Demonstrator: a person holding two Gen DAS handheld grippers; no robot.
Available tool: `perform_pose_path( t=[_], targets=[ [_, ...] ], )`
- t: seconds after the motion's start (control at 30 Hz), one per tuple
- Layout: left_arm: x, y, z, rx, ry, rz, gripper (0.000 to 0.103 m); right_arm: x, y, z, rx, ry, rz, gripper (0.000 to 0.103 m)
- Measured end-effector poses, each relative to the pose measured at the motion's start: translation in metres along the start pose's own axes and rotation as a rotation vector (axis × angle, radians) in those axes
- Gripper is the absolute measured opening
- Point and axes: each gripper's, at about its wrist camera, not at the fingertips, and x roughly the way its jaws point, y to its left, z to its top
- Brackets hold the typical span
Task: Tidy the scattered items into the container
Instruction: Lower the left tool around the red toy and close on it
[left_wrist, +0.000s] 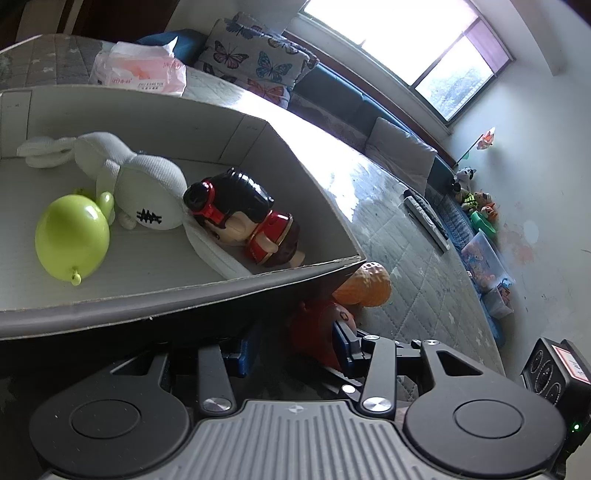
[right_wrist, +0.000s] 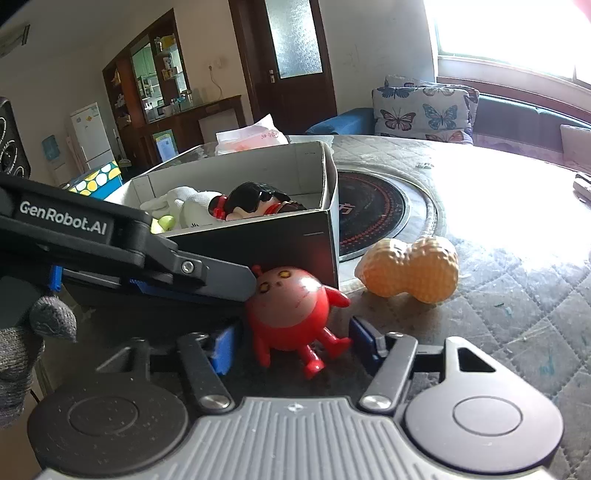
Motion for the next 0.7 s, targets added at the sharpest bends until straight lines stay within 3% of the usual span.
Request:
perform_pose_path(
  t=[0.7],
  targets=[
    [0.0018, 0.0068, -0.0012, -0.031, 0.012, -0.076, 0.045, -0.0072, 0.0013, -0.0067, -0.027, -0.012, 0.027, 0.056]
  ],
)
